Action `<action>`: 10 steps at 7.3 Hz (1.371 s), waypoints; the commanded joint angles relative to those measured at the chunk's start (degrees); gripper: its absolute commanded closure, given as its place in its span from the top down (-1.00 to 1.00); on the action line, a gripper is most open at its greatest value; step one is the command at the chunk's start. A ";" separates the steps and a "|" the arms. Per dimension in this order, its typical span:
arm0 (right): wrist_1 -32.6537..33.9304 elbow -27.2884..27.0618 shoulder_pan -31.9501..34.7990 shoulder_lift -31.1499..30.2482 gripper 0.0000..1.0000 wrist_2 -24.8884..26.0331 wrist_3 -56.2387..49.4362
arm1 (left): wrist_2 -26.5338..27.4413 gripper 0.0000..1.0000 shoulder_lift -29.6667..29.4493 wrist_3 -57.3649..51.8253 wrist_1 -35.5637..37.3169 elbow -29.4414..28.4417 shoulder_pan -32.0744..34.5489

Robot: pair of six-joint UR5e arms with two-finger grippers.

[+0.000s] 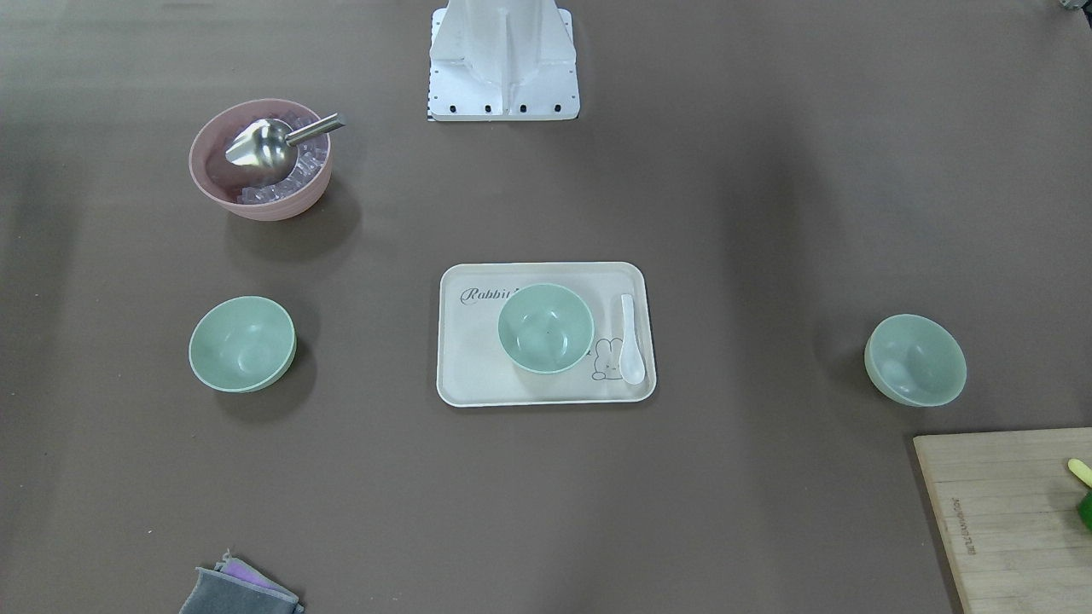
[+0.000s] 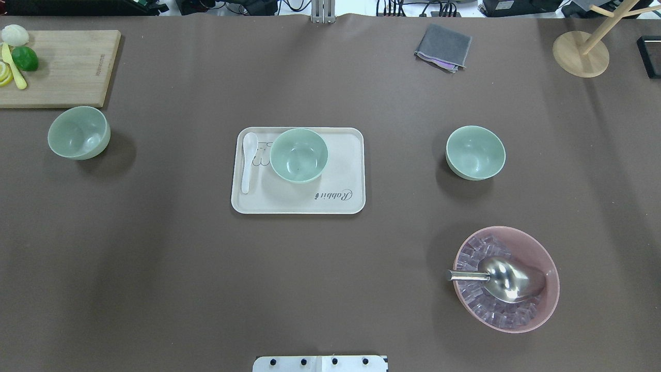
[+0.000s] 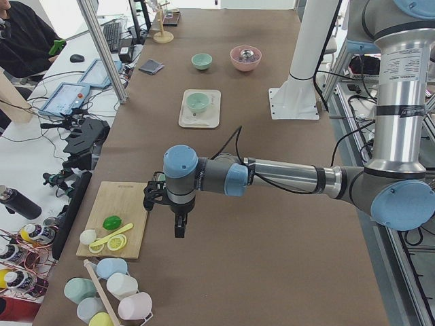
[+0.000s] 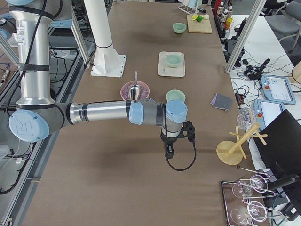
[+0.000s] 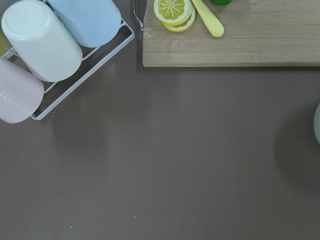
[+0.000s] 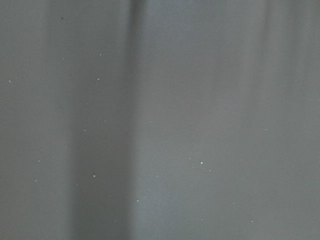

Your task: Stack green bowls together

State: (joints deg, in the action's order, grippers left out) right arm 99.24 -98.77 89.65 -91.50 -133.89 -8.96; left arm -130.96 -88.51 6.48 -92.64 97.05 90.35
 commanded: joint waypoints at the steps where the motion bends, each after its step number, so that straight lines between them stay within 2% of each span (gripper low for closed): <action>1: -0.01 -0.11 0.00 0.00 1.00 0.04 0.00 | 0.00 0.96 0.00 -0.07 -0.09 -0.02 0.00; 6: -0.54 -0.11 -0.09 0.18 1.00 0.12 0.00 | -0.53 0.96 -0.52 -0.33 -0.18 0.33 0.00; 8: -2.02 -0.46 -3.05 1.74 1.00 0.91 0.17 | -0.09 0.96 -0.79 -0.33 -0.61 1.03 -1.66; 10: -2.20 0.58 -5.53 6.74 1.00 0.39 12.84 | -0.61 0.96 -2.10 0.28 -3.60 -1.06 -1.85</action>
State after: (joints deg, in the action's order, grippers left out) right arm 97.29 -98.92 85.45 -87.58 -133.19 -3.39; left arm -131.33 -89.62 6.58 -94.96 97.28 88.77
